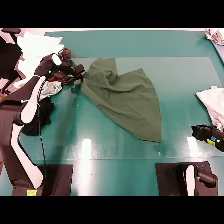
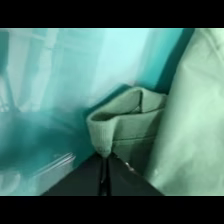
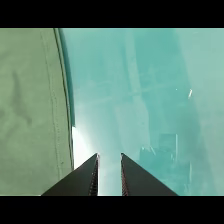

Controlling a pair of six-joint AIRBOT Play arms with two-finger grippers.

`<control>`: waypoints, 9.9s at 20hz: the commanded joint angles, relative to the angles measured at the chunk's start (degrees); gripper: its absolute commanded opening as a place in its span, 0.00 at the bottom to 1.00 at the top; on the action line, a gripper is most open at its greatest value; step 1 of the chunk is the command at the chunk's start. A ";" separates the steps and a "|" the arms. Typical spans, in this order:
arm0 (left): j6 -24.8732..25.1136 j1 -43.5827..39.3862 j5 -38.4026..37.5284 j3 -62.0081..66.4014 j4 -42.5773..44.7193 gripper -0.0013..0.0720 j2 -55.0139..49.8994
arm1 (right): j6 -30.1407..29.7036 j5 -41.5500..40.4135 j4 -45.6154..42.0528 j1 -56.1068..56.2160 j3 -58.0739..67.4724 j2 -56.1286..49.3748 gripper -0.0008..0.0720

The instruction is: Fold the shirts.

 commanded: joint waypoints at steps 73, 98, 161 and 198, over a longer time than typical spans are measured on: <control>-13.51 0.13 -29.27 -0.79 2.75 0.05 54.12 | -10.95 -12.85 7.91 17.55 54.77 -28.61 0.04; -24.20 0.11 8.48 -64.08 -6.10 0.05 73.26 | 16.72 -13.16 3.23 19.37 36.72 -50.31 0.04; 33.70 16.59 -21.05 -35.15 -6.88 0.65 22.69 | -0.48 -5.57 10.38 21.44 10.80 -31.32 0.80; 35.06 16.61 -27.52 -35.15 -12.39 0.06 23.56 | 9.22 -25.20 25.44 21.51 -16.70 -31.47 0.76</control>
